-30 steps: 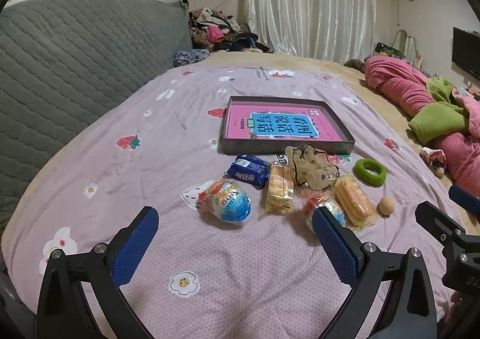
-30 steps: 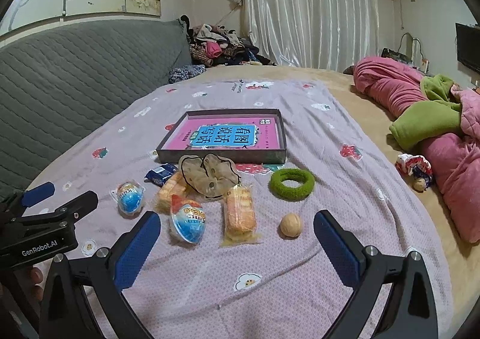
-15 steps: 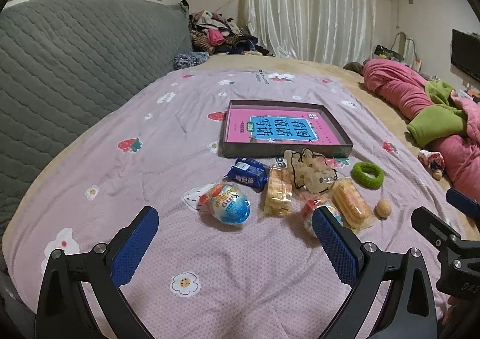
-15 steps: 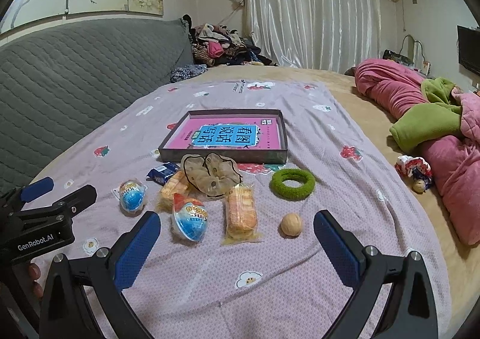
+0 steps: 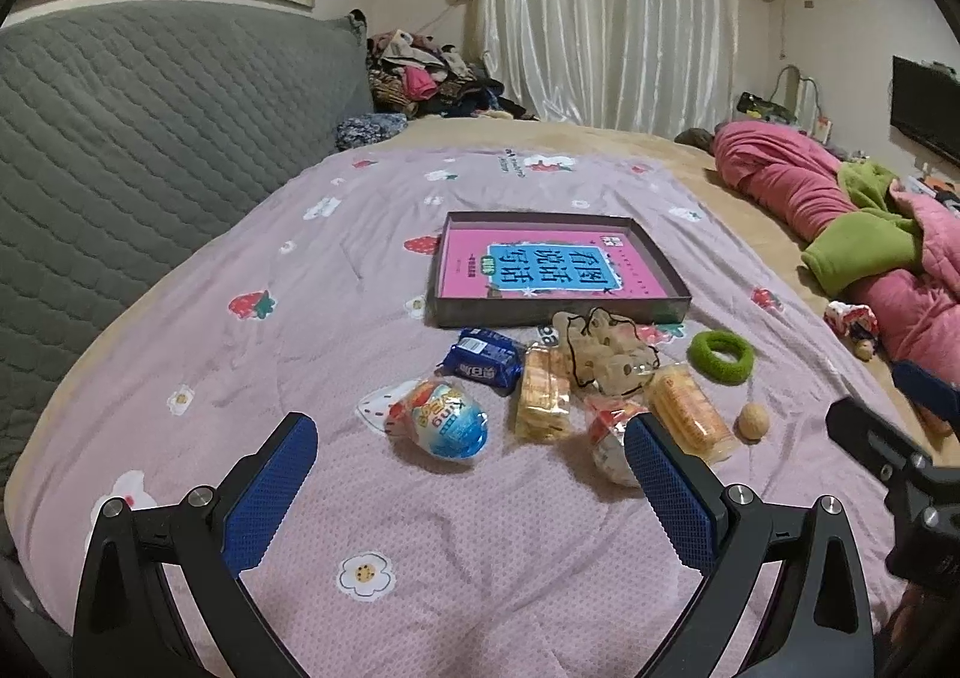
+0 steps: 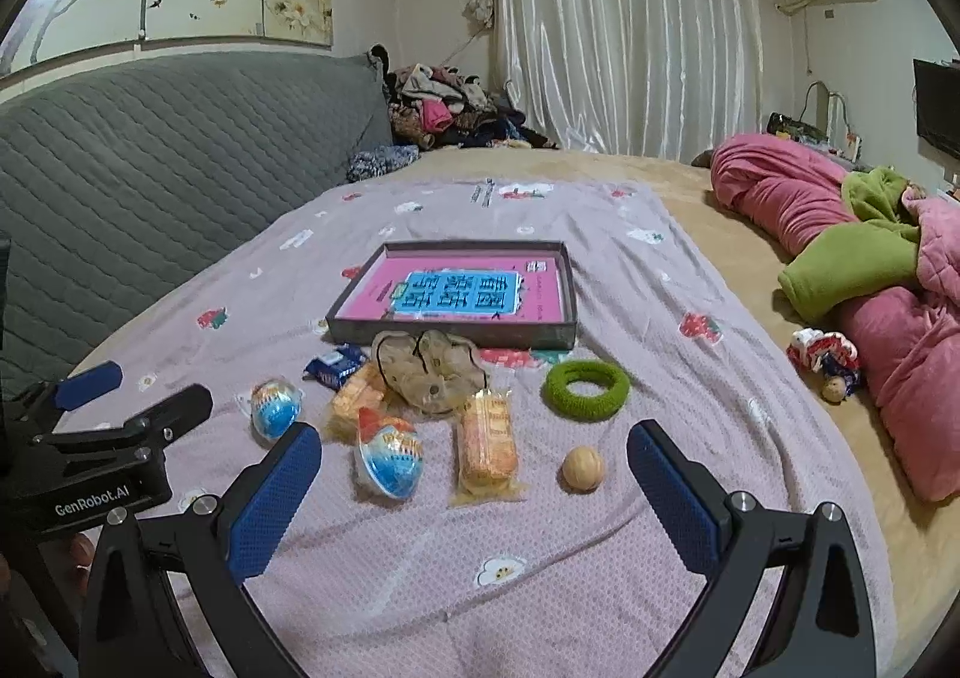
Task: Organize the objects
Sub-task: 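Move both grippers toward the wrapped chocolate eggs beside the tray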
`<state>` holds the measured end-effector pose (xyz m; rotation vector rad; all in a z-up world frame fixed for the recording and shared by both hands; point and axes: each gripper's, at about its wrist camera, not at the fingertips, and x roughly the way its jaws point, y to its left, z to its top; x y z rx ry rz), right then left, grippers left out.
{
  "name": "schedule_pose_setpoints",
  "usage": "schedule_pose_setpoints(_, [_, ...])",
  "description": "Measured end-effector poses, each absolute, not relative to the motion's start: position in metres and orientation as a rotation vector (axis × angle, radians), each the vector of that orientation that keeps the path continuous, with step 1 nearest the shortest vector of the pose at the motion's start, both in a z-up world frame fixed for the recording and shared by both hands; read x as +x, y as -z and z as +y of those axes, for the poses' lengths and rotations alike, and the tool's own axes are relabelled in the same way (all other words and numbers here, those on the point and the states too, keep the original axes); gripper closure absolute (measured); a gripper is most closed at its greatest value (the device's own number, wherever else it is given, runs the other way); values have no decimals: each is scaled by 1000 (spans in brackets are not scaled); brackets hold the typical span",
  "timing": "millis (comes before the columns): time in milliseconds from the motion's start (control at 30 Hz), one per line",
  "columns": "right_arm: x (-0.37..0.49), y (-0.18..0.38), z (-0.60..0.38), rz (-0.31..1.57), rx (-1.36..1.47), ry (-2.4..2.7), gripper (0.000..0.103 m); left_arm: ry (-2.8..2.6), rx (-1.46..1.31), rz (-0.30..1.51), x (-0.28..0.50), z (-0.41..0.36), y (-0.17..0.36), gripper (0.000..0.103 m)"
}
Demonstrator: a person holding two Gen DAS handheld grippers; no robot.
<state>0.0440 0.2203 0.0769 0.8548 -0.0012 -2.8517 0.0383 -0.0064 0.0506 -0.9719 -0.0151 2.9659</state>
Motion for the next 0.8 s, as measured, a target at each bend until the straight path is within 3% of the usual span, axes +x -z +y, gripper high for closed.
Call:
schedule_pose_setpoints(433, [31,-114,208,-43,749,2785,0,-2985,-994,-17,5,-30,-89,1])
schedule_pose_setpoints(800, [14,-111,180,33,756,2736,0,-2994,-1072,26,-23,-41,-76,1])
